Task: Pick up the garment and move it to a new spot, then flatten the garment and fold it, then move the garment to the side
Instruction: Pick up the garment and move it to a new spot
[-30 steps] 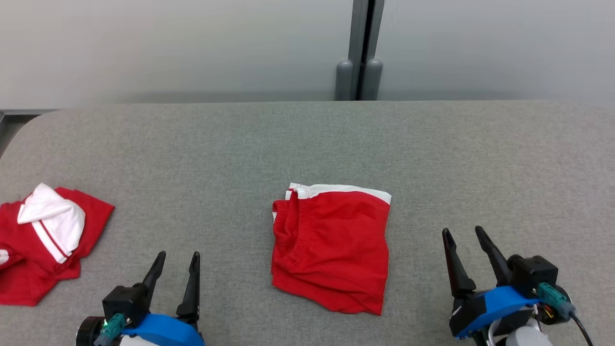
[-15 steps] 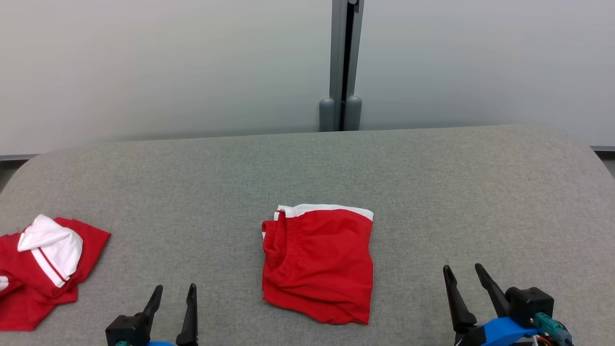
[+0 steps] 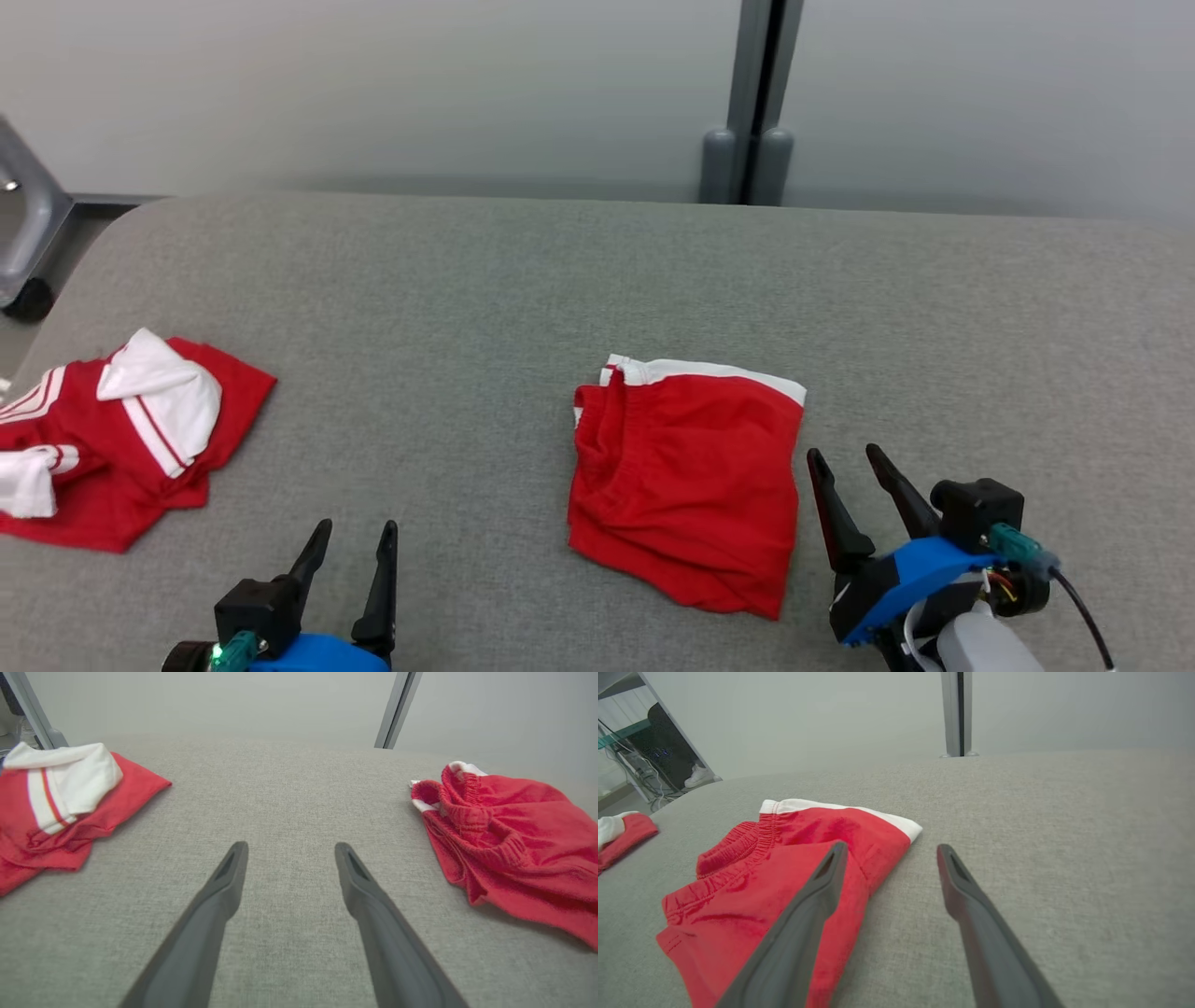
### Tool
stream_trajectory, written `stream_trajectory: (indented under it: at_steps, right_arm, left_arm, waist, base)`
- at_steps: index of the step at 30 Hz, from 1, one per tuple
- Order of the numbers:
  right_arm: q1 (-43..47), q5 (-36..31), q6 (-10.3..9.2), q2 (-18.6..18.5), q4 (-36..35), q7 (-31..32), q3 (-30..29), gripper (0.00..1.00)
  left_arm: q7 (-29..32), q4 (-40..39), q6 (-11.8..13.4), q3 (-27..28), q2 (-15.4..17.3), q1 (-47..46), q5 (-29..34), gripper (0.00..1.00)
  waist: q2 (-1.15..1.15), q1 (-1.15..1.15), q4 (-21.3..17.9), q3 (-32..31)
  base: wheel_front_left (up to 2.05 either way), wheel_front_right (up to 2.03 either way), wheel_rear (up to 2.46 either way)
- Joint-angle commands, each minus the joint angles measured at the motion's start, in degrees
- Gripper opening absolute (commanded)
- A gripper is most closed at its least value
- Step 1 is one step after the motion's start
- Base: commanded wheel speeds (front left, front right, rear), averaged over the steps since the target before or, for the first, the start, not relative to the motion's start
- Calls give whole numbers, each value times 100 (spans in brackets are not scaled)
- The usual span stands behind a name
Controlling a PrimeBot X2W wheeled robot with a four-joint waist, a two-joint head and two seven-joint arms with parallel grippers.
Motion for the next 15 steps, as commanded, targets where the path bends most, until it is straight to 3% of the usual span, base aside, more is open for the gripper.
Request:
stream_trajectory:
  at_steps: [1, 10, 11, 12, 13, 14, 15]
  right_arm:
    - [-224, 128, 1, -28, 191, -1, 19, 100]
    - [-698, 567, 1, -26, 1204, -2, 168, 100]
    - [-720, 637, 1, -27, 1290, -1, 204, 95]
    - [-734, 680, 1, -26, 1366, 5, 239, 74]
    - [-728, 713, 1, -25, 1419, 5, 257, 32]
    - [-729, 730, 1, -23, 1446, 6, 249, 0]
    - [-733, 711, 1, -21, 1417, 6, 220, 0]
  left_arm:
    - [-15, -11, -9, -88, 76, -144, -79, 100]
    - [-15, 6, -10, -323, 320, -309, -402, 100]
    - [-15, -1, -10, -358, 324, -312, -431, 100]
    - [-15, -6, -10, -381, 330, -314, -446, 100]
    - [-15, -8, -10, -407, 337, -314, -460, 100]
    - [-15, -15, -10, -415, 333, -318, -482, 100]
    - [-15, -22, -10, -410, 321, -322, -494, 100]
  waist:
    - [0, -1, 334, 284]
    - [0, -1, 729, 518]
    - [0, -1, 751, 530]
    - [0, -1, 762, 538]
    - [0, -1, 771, 539]
    - [0, -1, 775, 539]
    - [0, -1, 772, 536]
  base:
    - [0, 0, 0]
    - [0, 0, 0]
    - [0, 0, 0]
    - [0, 0, 0]
    - [0, 0, 0]
    - [0, 0, 0]
    - [0, 0, 0]
